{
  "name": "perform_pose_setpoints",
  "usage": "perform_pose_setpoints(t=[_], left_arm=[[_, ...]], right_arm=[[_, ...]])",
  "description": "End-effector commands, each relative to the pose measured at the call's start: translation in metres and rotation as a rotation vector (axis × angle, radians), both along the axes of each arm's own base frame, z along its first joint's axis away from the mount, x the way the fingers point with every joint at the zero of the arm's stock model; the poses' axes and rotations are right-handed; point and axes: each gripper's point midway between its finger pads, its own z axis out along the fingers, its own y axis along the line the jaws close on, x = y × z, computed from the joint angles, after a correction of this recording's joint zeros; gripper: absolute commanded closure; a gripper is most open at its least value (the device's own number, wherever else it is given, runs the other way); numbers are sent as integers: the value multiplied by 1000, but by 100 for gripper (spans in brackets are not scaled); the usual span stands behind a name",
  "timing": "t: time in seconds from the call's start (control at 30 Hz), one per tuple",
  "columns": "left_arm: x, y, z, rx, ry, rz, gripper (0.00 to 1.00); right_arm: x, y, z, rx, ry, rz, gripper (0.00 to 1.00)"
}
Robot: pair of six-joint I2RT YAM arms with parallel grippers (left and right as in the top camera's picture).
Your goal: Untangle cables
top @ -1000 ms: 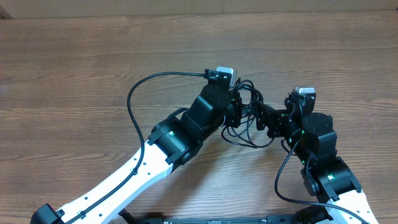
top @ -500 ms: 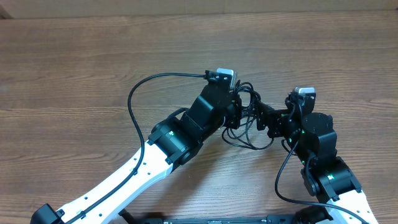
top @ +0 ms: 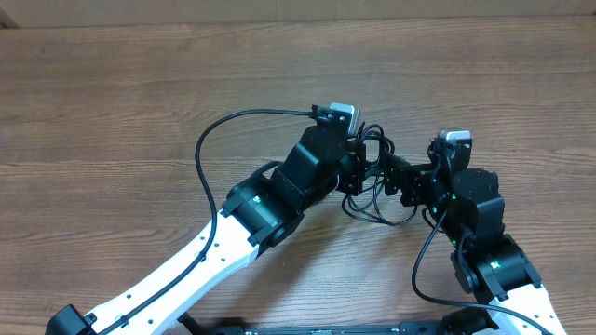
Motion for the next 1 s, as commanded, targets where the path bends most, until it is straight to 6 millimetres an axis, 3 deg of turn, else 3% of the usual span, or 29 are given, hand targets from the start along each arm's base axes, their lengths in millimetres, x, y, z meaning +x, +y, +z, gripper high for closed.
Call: perform_pose_setpoints(t=[0.0, 0.3, 0.47, 0.57, 0.67, 0.77, 0.97], left_arm=[[-3, -2, 11, -5, -28, -30, 96], [-5, -3, 9, 82, -108, -110, 96], [-11, -8, 10, 85, -120, -167, 96], [-12, -9, 10, 84, -121, -177, 96], [-12, -9, 10, 85, -122, -176, 96], [-12, -8, 10, 85, -122, -175, 96], [-11, -9, 10, 83, -124, -173, 96]], right_arm=[[1, 1, 9, -24, -38, 16, 9], [-10, 32, 16, -67, -97, 249, 21], [-15, 44, 21, -78, -131, 339, 35], [-15, 45, 21, -76, -133, 342, 52], [-15, 45, 21, -76, -133, 341, 78], [-15, 45, 21, -75, -133, 341, 96], [-15, 44, 21, -75, -131, 340, 96]])
